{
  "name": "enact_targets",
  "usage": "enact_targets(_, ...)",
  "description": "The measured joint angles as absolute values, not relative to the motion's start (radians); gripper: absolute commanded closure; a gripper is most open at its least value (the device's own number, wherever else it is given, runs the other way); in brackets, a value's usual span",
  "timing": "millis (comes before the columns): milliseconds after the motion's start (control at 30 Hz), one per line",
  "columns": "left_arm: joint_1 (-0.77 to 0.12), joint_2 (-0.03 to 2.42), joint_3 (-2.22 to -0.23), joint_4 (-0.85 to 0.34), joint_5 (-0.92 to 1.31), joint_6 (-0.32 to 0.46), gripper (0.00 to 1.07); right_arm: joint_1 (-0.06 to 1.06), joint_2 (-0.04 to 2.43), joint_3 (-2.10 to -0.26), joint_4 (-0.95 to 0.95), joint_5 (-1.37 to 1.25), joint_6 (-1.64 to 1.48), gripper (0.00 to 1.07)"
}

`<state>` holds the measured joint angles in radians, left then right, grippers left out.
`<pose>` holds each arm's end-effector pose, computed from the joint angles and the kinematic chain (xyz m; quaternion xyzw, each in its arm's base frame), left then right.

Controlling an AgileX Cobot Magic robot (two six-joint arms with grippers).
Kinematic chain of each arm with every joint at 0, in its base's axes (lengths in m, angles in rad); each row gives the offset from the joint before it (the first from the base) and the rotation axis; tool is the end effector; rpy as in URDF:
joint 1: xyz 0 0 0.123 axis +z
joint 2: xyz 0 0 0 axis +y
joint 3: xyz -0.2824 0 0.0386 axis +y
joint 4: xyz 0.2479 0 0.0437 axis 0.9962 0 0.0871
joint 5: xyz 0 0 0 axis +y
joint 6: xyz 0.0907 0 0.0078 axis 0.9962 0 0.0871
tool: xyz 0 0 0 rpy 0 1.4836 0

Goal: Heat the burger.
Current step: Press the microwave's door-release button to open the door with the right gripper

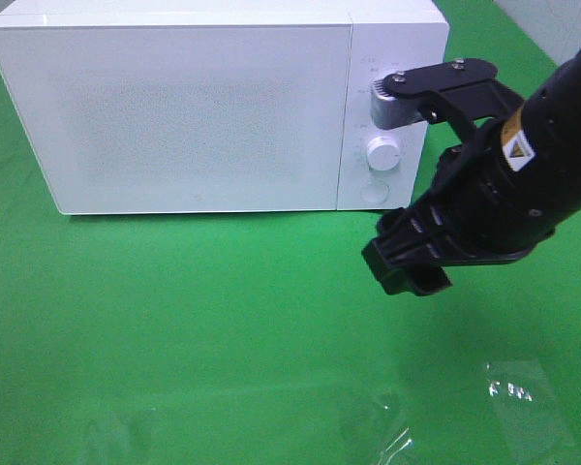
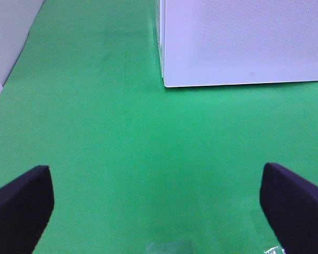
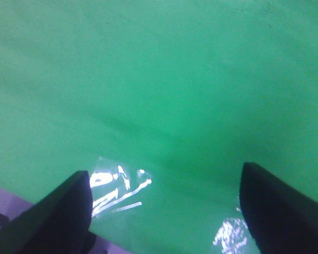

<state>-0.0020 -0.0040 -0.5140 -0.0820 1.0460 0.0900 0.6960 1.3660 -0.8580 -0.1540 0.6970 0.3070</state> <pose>-0.0067 -0.0064 0.2824 0.0405 0.8429 -0.0174 0.5362 0.2039 0.1587 0.2437 -0.2333 0.9443 0.0538 0.2258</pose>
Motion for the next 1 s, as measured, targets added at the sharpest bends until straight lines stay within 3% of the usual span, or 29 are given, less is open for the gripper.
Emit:
enact_targets(300,-0.002,-0.004,-0.514,-0.082,1.046,0.090,0.08,0.696,1.193,-0.860,-0.155,0.981,0.242,0.35)
enact_targets(567,-0.002,-0.004,-0.514,-0.082,1.046,0.090,0.08,0.686,1.074,-0.860,-0.139,1.056,0.230,0.35)
enact_targets(700,-0.002,-0.004,-0.514,-0.082,1.046,0.090,0.08,0.627,1.017,-0.860,-0.115,1.073,0.214,0.35)
enact_targets(833,-0.002,-0.004,-0.514,-0.082,1.046,0.090,0.08,0.459,0.890,-0.860,-0.103,1.111,0.152,0.35)
enact_targets(1000,-0.002,-0.004,-0.514,-0.082,1.046,0.090,0.08,0.356,0.785,-0.860,-0.103,1.123,0.127,0.35)
